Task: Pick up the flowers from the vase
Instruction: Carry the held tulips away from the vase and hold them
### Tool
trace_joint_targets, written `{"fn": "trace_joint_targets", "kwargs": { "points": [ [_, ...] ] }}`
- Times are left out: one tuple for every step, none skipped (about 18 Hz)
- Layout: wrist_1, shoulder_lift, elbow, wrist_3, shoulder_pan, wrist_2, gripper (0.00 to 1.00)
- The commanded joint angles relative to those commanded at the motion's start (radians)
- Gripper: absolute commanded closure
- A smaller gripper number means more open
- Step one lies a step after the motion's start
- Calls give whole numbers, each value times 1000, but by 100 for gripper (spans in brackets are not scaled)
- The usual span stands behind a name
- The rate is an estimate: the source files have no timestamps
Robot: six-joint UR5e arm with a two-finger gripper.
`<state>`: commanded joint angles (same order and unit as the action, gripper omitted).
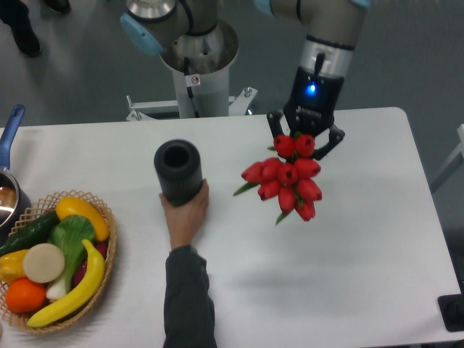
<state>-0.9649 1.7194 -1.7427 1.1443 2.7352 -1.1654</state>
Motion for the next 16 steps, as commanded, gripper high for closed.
{"fn": "trace_joint_targets", "kwargs": {
  "points": [
    [0, 18, 8, 0, -15, -40, 82],
    [0, 35, 17, 2, -34, -83, 82],
    [0, 49, 25, 3, -51, -118, 82],
    [0, 64, 32, 3, -64, -149, 81],
    [0, 75, 40, 6, -75, -173, 81],
    [-2, 86, 46, 6, -84, -198, 81],
    [-3, 97, 52, 6, -97, -224, 82],
    [-6, 112, 61, 6, -106, -246, 82],
    [-12, 126, 75, 6, -117, -275, 82],
    [-17, 156, 93, 6, -129, -319, 82],
    [-18, 178, 106, 6, -144, -351, 82],
    [-17, 199, 117, 6, -155, -382, 82],
    [-18, 213, 126, 6, -164, -401, 82],
    [-17, 226, 129, 5, -172, -410, 82],
    [-17, 229, 129, 5, -173, -413, 83],
    [-15, 230, 127, 3, -175, -413, 83]
  ]
}}
